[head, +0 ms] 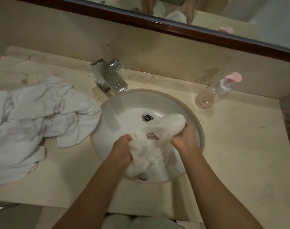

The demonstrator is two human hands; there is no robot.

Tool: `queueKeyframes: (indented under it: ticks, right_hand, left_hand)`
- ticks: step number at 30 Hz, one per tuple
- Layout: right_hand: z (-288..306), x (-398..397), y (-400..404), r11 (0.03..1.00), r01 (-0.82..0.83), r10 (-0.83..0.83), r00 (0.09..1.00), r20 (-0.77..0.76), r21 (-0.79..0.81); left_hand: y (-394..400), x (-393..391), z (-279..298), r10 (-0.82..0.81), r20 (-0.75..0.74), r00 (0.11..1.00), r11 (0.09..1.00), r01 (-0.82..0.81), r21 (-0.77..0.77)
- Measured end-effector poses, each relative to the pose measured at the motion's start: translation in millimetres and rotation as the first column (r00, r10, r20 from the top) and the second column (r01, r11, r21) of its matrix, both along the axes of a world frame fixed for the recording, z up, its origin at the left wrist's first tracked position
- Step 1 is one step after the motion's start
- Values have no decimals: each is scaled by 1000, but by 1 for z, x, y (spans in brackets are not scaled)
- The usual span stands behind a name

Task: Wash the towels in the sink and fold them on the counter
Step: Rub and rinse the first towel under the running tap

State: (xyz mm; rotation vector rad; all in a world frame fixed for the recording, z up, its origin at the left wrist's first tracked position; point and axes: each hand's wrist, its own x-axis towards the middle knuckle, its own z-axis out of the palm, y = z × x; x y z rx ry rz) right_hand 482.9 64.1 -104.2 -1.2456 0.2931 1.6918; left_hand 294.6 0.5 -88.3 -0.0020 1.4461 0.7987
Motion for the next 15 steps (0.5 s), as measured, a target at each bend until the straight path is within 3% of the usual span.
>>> queueKeyframes:
  ticks: [3,6,8,10,11,13,14,15]
  right_hand:
    - [2,15,-46,994,-108,103,984,-143,-28]
    - [7,12,-84,987,-159,156,964,-217,3]
    - [10,6,-88,972,-236,236,967,-91,10]
    - [16,-14,-87,907,-411,389,901,192,90]
    - [20,-27,-84,850,-514,444,814,374,110]
    - [27,-44,-71,761,-645,446,593,671,64]
    - [30,-49,-60,778,-628,383,494,781,16]
    - [28,-49,-47,835,-549,336,462,821,-33]
  left_hand:
    - [-10,-14,-9,147,223,964,974,-101,-204]
    - [-8,-16,-7,128,301,945,991,-108,-83]
    - [3,-11,-7,106,316,943,994,-107,-15]
    - [12,4,-7,-47,138,989,999,44,29]
    - [12,14,-3,-175,-60,983,983,178,49]
    - [2,36,9,-379,-481,790,877,473,85]
    - [-6,46,22,-421,-603,677,801,589,103]
    - [-14,54,35,-462,-672,579,711,694,109]
